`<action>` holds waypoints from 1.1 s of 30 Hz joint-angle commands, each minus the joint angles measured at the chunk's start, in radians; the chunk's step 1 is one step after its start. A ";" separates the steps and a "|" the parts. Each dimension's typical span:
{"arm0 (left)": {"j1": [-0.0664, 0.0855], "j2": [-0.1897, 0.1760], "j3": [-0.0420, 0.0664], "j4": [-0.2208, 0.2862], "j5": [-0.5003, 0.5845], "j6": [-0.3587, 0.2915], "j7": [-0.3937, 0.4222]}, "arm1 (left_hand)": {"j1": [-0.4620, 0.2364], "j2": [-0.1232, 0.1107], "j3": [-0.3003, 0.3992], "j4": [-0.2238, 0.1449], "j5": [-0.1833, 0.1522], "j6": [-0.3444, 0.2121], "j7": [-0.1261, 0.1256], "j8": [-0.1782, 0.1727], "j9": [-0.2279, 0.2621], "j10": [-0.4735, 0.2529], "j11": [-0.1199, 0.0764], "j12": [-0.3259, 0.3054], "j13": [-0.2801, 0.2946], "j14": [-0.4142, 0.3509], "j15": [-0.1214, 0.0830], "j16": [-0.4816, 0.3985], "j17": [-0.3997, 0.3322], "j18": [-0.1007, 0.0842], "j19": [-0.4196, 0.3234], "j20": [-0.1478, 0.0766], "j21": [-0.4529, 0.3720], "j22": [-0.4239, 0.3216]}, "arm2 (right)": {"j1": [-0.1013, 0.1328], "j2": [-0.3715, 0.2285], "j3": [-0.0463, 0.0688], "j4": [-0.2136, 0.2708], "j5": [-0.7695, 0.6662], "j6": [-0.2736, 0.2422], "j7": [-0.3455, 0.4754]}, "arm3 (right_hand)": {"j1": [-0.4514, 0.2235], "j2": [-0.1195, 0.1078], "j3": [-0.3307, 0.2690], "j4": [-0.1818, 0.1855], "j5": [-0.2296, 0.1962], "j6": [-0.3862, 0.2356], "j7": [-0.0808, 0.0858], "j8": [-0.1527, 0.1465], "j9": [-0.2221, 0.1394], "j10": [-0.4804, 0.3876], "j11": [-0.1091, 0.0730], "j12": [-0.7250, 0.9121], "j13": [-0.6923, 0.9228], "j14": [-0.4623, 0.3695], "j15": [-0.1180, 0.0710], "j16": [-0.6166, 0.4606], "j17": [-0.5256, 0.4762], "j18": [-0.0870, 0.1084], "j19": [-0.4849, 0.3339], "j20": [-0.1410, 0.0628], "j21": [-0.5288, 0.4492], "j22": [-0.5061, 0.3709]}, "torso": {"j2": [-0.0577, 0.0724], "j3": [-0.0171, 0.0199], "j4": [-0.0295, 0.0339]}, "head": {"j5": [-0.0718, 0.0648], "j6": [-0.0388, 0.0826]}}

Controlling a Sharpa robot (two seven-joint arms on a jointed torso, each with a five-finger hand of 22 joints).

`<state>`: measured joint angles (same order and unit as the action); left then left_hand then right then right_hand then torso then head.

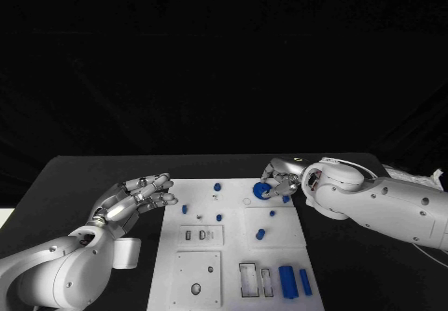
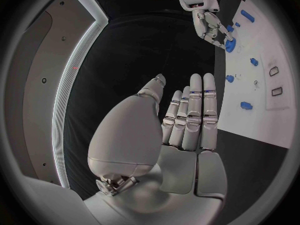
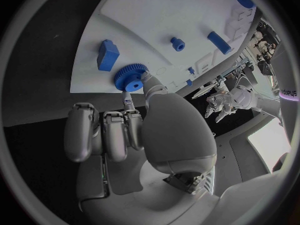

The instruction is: Assemble the parts on the task board

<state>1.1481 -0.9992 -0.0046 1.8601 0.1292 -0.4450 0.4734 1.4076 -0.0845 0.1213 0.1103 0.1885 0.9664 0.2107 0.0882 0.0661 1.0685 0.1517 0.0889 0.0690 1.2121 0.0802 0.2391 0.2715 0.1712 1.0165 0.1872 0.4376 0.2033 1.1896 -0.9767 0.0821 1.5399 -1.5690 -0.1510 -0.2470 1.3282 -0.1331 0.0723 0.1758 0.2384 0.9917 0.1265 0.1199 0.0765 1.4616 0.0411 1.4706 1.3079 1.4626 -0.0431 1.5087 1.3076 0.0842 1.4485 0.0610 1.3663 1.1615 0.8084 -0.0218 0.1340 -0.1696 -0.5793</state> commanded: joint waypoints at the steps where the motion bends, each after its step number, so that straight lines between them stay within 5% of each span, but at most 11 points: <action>1: 0.001 0.000 0.001 0.001 0.000 0.021 0.002 | 0.001 0.011 0.000 -0.005 -0.001 0.000 0.006 -0.005 -0.001 -0.005 0.003 -0.006 -0.001 -0.002 0.007 -0.006 0.001 0.008 -0.005 0.001 0.005 0.001 | -0.003 0.000 -0.002 -0.003 -0.013 0.015 -0.004 | 0.006 0.001 0.002 0.004 0.008 0.006 0.002 0.006 0.000 0.059 -0.001 0.002 0.180 0.083 0.006 0.008 0.126 -0.009 0.010 0.000 0.007 0.004 | 0.001 0.0000 0.0008 | -0.001 -0.001; 8: 0.001 0.000 0.001 0.000 0.000 0.022 0.001 | 0.001 0.011 0.000 -0.005 -0.001 -0.001 0.006 -0.006 -0.001 -0.005 0.003 -0.007 -0.001 -0.002 0.007 -0.007 0.002 0.008 -0.005 0.001 0.005 0.002 | -0.003 0.002 -0.002 -0.009 -0.013 0.016 0.002 | 0.021 0.020 0.016 -0.003 0.018 0.012 0.002 0.010 0.000 0.060 -0.001 0.004 0.184 0.083 0.006 0.010 0.132 -0.010 0.011 0.000 0.012 0.013 | 0.001 0.0001 0.0004 | -0.003 -0.002; 12: 0.001 0.000 0.001 0.000 0.000 0.022 0.001 | 0.001 0.011 0.000 -0.005 -0.001 -0.001 0.006 -0.007 -0.001 -0.006 0.003 -0.007 -0.001 -0.003 0.007 -0.007 0.002 0.008 -0.006 0.002 0.006 0.002 | -0.005 0.006 -0.002 -0.009 -0.030 0.020 0.003 | 0.060 0.045 0.052 -0.027 -0.031 0.032 -0.001 0.017 0.001 0.064 -0.004 0.011 0.192 0.085 0.003 0.013 0.140 -0.011 0.012 -0.001 0.018 0.023 | 0.001 0.0005 0.0007 | -0.003 -0.003; 21: 0.001 0.000 0.001 0.000 0.000 0.023 -0.001 | 0.001 0.011 0.000 -0.005 -0.001 -0.001 0.006 -0.007 -0.001 -0.006 0.003 -0.007 -0.001 -0.003 0.007 -0.007 0.002 0.008 -0.006 0.002 0.006 0.002 | -0.017 0.014 -0.002 -0.002 -0.097 0.043 -0.004 | 0.069 0.041 0.083 -0.045 -0.050 0.067 -0.010 0.025 0.005 0.070 -0.011 0.021 0.202 0.086 -0.001 0.017 0.149 -0.014 0.015 -0.005 0.027 0.040 | 0.001 0.0002 0.0011 | -0.003 -0.008; 33: 0.001 -0.001 0.001 0.000 0.000 0.025 -0.002 | 0.001 0.011 0.000 -0.006 -0.001 -0.001 0.006 -0.007 -0.001 -0.006 0.003 -0.008 -0.001 -0.003 0.007 -0.008 0.003 0.008 -0.006 0.002 0.006 0.002 | -0.023 0.016 -0.001 0.032 -0.151 -0.069 0.010 | 0.048 0.059 0.133 -0.046 -0.029 0.108 -0.026 0.032 0.011 0.076 -0.026 0.029 0.211 0.089 -0.014 0.024 0.168 -0.019 0.023 -0.016 0.043 0.069 | 0.001 0.0000 0.0023 | 0.001 -0.008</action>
<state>1.1481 -1.0003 -0.0045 1.8594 0.1292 -0.4425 0.4680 1.4076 -0.0845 0.1213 0.1103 0.1885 0.9664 0.2106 0.0841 0.0661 1.0685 0.1517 0.0848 0.0690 1.2121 0.0802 0.2352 0.2727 0.1712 1.0164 0.1872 0.4375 0.2041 1.1723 -0.9630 0.0846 1.5657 -1.6749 -0.1906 -0.2431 1.3859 -0.0879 0.2002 0.1290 0.2036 1.0558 0.1242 0.1421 0.0765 1.4659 0.0202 1.4939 1.3075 1.4661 -0.0473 1.5287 1.3073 0.0844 1.4664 0.0502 1.4060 1.2298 0.8090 -0.0217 0.1358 -0.1705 -0.5879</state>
